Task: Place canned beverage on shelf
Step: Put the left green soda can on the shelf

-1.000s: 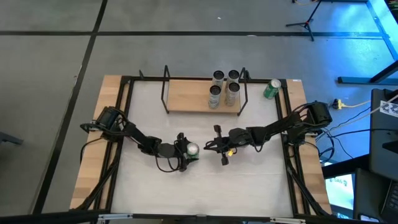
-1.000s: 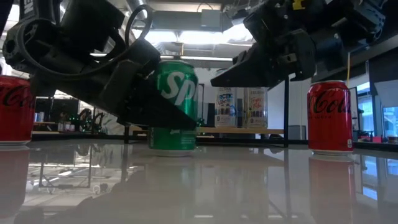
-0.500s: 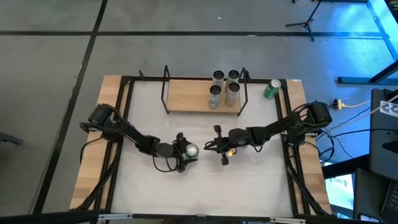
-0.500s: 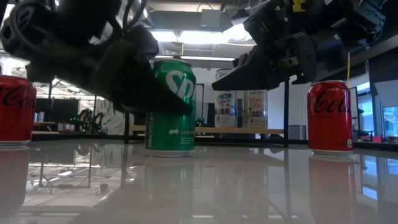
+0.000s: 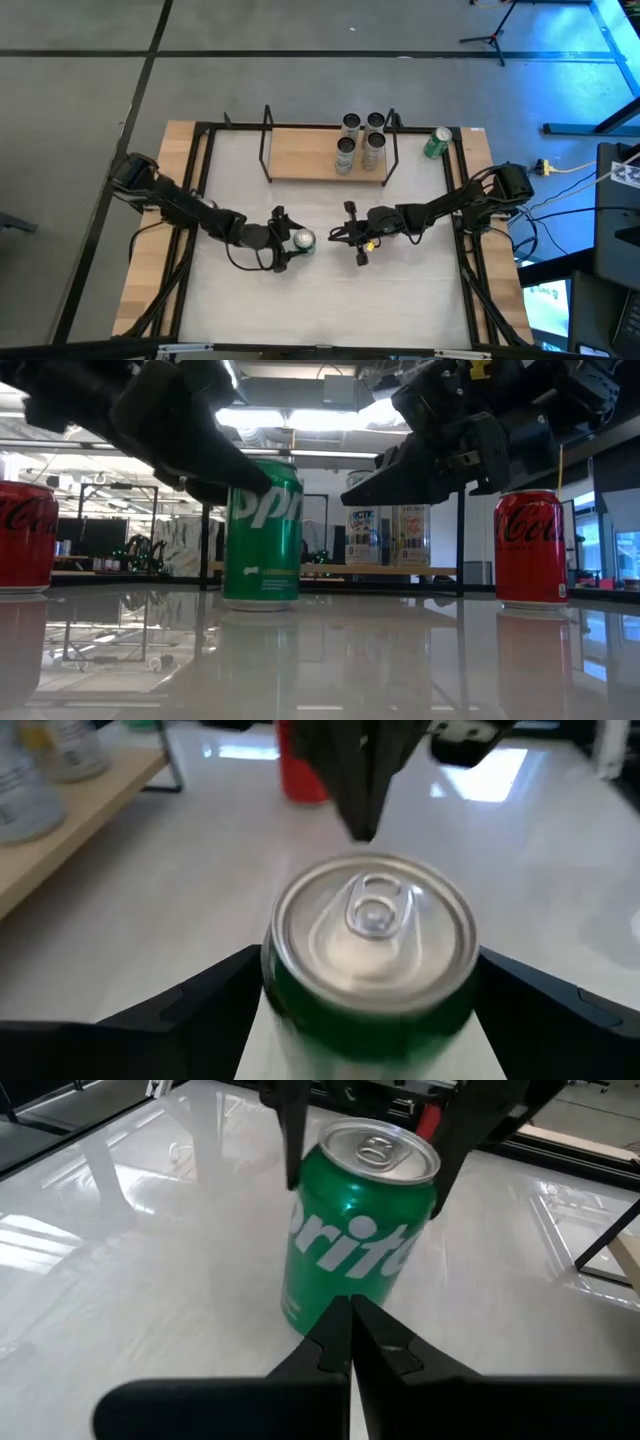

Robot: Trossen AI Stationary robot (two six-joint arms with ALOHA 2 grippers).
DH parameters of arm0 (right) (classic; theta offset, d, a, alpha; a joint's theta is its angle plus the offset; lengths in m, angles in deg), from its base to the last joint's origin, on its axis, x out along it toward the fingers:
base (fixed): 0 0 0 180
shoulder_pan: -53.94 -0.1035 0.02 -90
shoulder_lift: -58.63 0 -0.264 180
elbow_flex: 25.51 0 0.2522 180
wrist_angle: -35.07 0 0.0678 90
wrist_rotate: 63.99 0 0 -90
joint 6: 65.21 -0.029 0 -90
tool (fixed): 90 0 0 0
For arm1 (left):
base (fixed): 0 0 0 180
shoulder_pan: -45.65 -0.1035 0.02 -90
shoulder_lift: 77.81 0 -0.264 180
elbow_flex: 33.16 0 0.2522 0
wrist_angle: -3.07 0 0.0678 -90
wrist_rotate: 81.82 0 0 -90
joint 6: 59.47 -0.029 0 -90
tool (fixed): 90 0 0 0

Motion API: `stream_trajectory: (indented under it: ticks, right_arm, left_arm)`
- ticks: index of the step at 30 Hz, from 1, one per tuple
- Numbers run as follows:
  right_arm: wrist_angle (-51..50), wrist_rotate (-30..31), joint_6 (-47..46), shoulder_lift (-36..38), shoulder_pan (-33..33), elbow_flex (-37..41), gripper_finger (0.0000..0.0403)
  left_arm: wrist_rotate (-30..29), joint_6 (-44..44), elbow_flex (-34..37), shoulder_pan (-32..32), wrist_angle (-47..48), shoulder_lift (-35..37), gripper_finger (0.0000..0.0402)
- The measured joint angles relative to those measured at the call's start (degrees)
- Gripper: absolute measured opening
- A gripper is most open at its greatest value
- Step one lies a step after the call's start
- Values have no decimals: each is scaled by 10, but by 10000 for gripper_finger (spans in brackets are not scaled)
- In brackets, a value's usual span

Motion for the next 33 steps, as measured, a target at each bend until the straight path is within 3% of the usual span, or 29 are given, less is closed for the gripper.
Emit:
stream_trajectory:
  ticks: [6,19,28,33]
  right_arm:
    - [-1,0,-12,0,0,0,5]
    - [0,0,-13,0,0,0,5]
    - [2,0,-13,0,0,0,5]
    - [2,0,-13,0,0,0,5]
  left_arm:
    - [-39,23,0,12,82,35,328]
    - [-38,19,0,25,89,165,328]
    - [-27,19,0,22,65,176,330]
    - [-25,16,0,15,63,176,358]
